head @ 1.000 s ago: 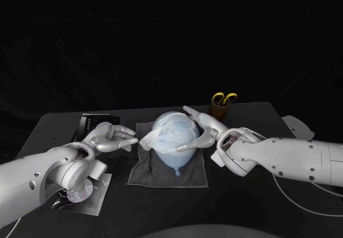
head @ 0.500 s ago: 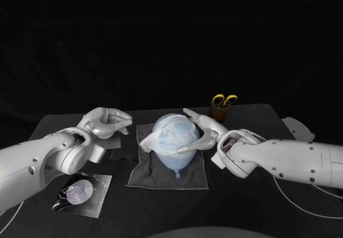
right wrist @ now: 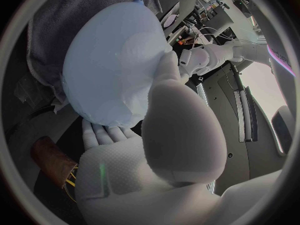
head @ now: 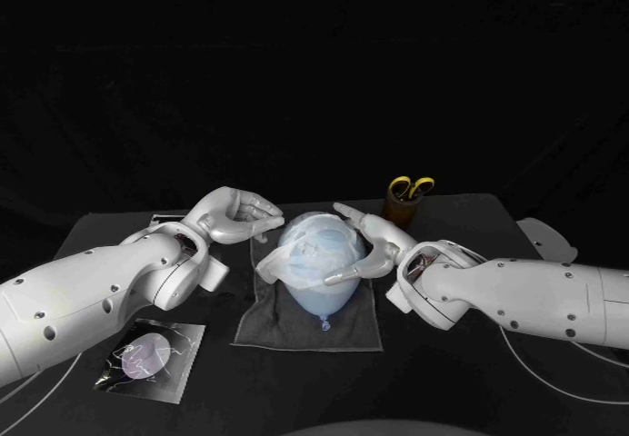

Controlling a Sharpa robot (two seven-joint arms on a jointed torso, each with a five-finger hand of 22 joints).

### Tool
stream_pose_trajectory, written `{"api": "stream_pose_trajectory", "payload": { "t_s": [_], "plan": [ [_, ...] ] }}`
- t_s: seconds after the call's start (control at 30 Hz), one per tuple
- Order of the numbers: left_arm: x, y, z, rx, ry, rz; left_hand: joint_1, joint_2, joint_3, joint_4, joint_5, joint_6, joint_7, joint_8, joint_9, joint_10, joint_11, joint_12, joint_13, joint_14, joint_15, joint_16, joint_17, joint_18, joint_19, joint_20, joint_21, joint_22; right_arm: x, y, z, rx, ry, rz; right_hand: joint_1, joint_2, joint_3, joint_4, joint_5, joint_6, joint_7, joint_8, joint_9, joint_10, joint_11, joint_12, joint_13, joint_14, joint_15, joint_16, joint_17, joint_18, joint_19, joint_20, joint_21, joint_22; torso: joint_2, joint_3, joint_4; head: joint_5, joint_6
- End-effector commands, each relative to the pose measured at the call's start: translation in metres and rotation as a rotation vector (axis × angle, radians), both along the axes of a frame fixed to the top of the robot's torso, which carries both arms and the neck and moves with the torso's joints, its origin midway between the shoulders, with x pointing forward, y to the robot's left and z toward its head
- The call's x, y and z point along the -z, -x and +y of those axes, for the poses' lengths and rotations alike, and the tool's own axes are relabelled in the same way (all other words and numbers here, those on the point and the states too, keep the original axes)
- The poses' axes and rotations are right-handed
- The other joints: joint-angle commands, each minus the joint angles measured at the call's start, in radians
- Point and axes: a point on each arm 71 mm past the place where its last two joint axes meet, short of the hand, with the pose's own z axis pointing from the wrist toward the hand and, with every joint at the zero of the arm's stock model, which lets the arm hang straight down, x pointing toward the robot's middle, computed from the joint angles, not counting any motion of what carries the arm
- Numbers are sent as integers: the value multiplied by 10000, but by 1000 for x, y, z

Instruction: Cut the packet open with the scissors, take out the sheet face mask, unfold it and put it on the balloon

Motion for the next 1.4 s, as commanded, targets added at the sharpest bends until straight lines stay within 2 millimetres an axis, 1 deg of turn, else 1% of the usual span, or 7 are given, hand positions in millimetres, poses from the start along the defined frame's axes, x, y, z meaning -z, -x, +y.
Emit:
{"api": "stream_pose_trajectory", "payload": {
  "t_s": [0.03,0.23,0.5,0.63,0.77,0.97,1.4],
  "plan": [
    [-3,-1,-6,-20,-571,-583,-96,-33,-87,4,-3,108,0,-41,-12,-88,-7,52,17,-110,20,-70,-15,72,-125,4,-68,-28,7,3,3,-302,151,514,67,-14,32,6,44,96,876,68,22,100,-9,65,21,86,-14,41,15,5,72,-5,23,1,-3,1,1,9,12],
    [-5,1,-15,169,-833,-807,-151,-132,-275,-22,-4,220,-8,-88,-22,-289,22,56,53,-292,61,-113,-16,67,-264,79,-163,-62,8,3,4,-286,190,563,57,-14,29,6,43,114,884,78,30,122,-9,94,24,98,-14,42,18,5,76,-6,23,-2,3,-1,12,19,28],
    [-5,0,-15,-33,-1122,-1054,268,-19,-232,-129,-1,270,-5,-186,-52,-563,56,112,118,-373,86,-19,39,93,-318,140,-171,-49,8,3,4,-274,235,600,48,-14,24,6,42,125,929,85,36,142,-9,122,26,110,-15,43,21,5,82,-6,24,-1,-3,-7,8,9,29],
    [-5,0,-17,27,-1411,-1115,407,-27,-225,-158,1,304,-20,-219,-63,-697,75,196,178,-406,101,59,83,97,-339,155,-148,-26,8,3,4,-277,246,601,50,-12,31,5,41,127,958,88,38,168,-10,148,30,128,-15,46,29,5,83,-6,24,-7,-3,-7,5,12,22],
    [-4,0,-19,125,-1700,-1142,518,-11,-276,-126,3,388,-36,-306,-103,-980,90,620,446,-513,123,241,183,101,-399,183,-92,33,8,3,4,-279,253,605,50,-12,31,5,41,127,958,88,38,168,-10,148,30,128,-15,46,29,5,83,-6,24,-7,2,1,8,21,15],
    [-3,1,-23,217,-1929,-1139,585,48,-299,-85,0,537,-29,-344,-128,-1209,83,978,663,-577,120,350,234,108,-438,196,-39,85,8,3,4,-301,262,635,52,-10,37,5,42,128,970,89,39,154,-9,155,22,117,-16,43,19,5,86,-6,24,-7,0,-3,-1,15,7],
    [-1,3,-29,465,-2201,-974,688,134,-262,-85,0,679,-43,-382,-158,-1280,51,1273,822,-544,87,452,268,120,-421,188,41,145,8,3,5,-292,270,646,52,-10,37,5,42,128,970,89,39,154,-9,155,22,117,-16,43,19,5,86,-6,24,-7,2,-2,10,8,-3]
  ]
}}
